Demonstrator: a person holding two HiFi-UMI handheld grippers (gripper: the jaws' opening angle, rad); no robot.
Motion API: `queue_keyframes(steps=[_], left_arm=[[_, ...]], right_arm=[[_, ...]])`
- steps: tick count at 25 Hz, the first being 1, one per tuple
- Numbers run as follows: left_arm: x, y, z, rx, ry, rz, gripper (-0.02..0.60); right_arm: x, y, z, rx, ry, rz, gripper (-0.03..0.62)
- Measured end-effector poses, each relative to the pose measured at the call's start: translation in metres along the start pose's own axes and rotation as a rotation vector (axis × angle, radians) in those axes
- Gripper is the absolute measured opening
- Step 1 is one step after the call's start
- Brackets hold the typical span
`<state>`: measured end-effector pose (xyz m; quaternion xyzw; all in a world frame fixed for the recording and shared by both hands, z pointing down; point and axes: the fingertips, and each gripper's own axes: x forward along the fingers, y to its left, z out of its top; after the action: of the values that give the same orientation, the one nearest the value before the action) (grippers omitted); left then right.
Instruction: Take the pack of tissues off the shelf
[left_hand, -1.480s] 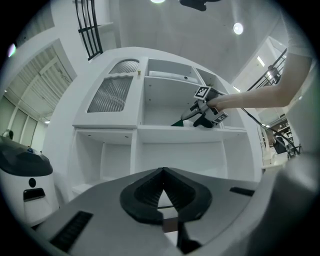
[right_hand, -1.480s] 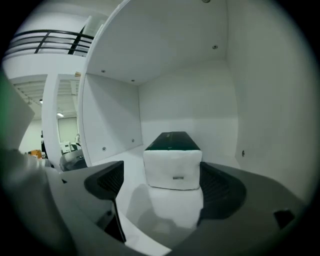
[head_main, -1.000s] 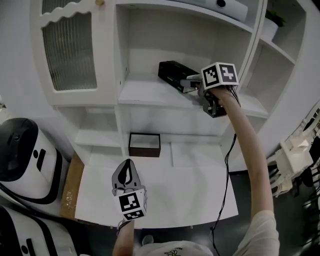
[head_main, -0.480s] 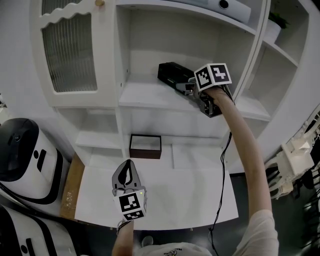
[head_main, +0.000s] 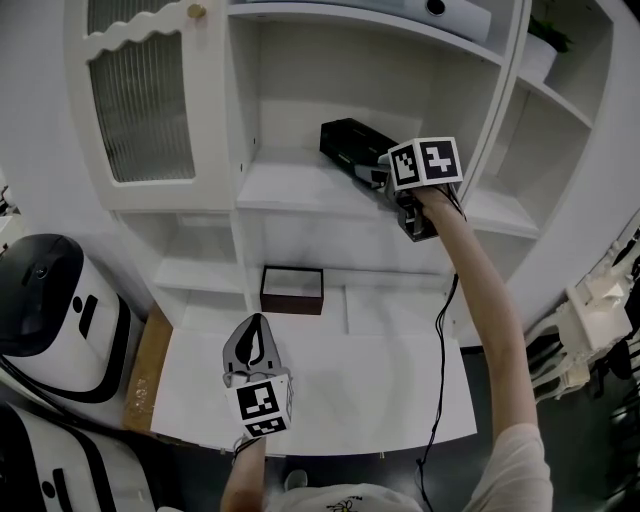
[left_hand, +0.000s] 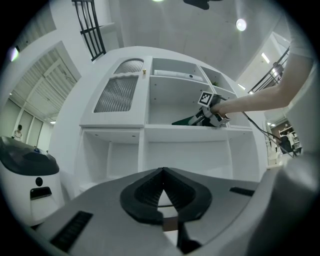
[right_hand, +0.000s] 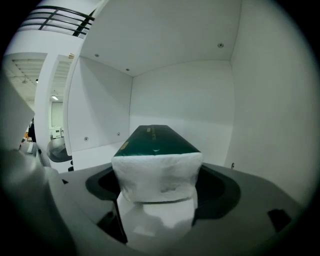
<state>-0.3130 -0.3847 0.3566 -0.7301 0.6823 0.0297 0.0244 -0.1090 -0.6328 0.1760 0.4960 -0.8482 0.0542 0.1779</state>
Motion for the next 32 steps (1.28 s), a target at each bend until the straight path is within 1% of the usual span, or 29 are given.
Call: queue_keyframes(steps=[4, 7, 11, 15, 19, 23, 27, 29, 32], left_arm=[[-0.007, -0.006, 0.011, 0.018, -0.022, 0.001, 0.0], [-0.014, -0.016, 0.019, 0.025, -0.036, -0.005, 0.0], [-0.029, -0.031, 0.04, 0.037, -0.074, -0.012, 0.0], [-0.044, -0.051, 0.062, 0.045, -0.131, -0.031, 0.0], [-0.064, -0.068, 0.079, 0.043, -0.178, -0.037, 0.0], [-0.088, -0.082, 0.092, 0.071, -0.247, -0.032, 0.0], [-0.108, -0.088, 0.094, 0.071, -0.285, -0.022, 0.0], [-0.113, -0.089, 0.089, 0.072, -0.286, -0.018, 0.0], [-0.114, -0.089, 0.075, 0.071, -0.235, -0.015, 0.0]], right_arm=[[-0.043, 0.009, 0.007, 0.004, -0.13, -0.01, 0.436], [-0.087, 0.024, 0.005, -0.031, -0.232, -0.008, 0.436], [-0.15, 0.053, -0.011, -0.095, -0.395, -0.008, 0.436], [-0.209, 0.075, -0.038, -0.159, -0.56, -0.065, 0.436], [-0.25, 0.095, -0.081, -0.2, -0.668, -0.151, 0.436], [-0.274, 0.11, -0.129, -0.178, -0.714, -0.225, 0.436], [-0.285, 0.123, -0.175, -0.155, -0.698, -0.25, 0.436], [-0.287, 0.128, -0.194, -0.127, -0.682, -0.241, 0.436], [-0.285, 0.136, -0.217, -0.088, -0.652, -0.216, 0.436]])
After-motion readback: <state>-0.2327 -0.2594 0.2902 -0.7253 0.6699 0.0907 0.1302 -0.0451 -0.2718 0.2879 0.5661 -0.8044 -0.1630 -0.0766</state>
